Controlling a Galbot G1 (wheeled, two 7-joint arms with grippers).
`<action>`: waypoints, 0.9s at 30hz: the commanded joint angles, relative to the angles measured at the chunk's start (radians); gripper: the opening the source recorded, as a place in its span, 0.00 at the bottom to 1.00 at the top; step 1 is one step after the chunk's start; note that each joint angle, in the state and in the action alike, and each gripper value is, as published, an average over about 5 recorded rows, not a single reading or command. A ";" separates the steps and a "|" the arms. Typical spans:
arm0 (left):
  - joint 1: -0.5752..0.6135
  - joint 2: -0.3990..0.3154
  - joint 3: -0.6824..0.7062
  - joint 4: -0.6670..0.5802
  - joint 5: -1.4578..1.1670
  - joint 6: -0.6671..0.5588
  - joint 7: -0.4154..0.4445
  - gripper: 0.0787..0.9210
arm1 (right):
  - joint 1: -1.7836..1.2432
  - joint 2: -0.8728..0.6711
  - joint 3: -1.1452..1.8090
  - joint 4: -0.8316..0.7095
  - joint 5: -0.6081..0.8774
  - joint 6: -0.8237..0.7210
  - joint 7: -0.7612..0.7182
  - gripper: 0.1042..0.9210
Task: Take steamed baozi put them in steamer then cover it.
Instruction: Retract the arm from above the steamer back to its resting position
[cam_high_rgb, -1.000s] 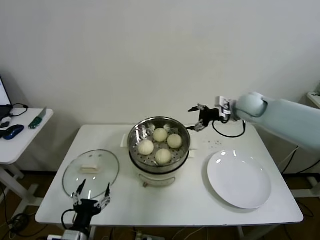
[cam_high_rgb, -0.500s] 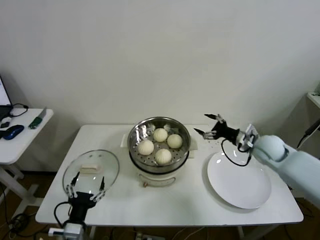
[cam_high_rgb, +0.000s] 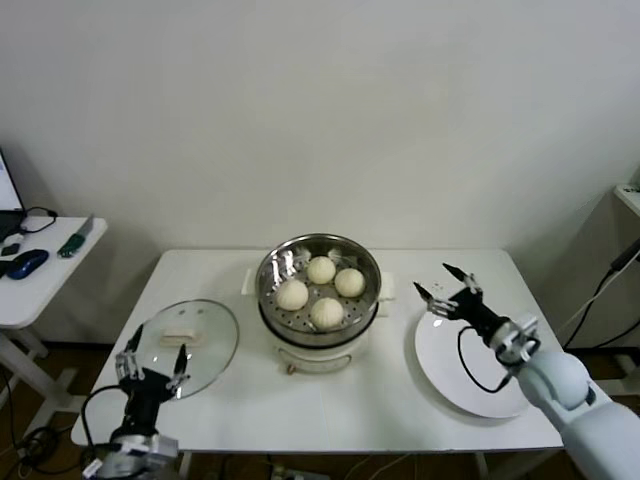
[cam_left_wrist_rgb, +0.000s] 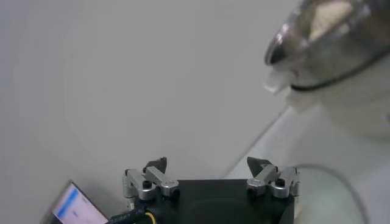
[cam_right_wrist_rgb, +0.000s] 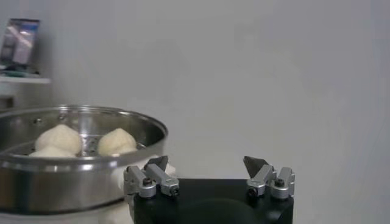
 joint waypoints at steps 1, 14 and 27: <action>-0.047 0.122 0.033 0.071 0.524 0.121 0.053 0.88 | -0.296 0.189 0.313 0.035 -0.099 -0.015 -0.008 0.88; -0.248 0.150 0.133 0.422 0.517 0.056 0.027 0.88 | -0.311 0.226 0.311 0.006 -0.199 -0.010 -0.018 0.88; -0.394 0.164 0.137 0.636 0.522 0.039 -0.016 0.88 | -0.333 0.250 0.304 0.004 -0.261 0.009 -0.080 0.88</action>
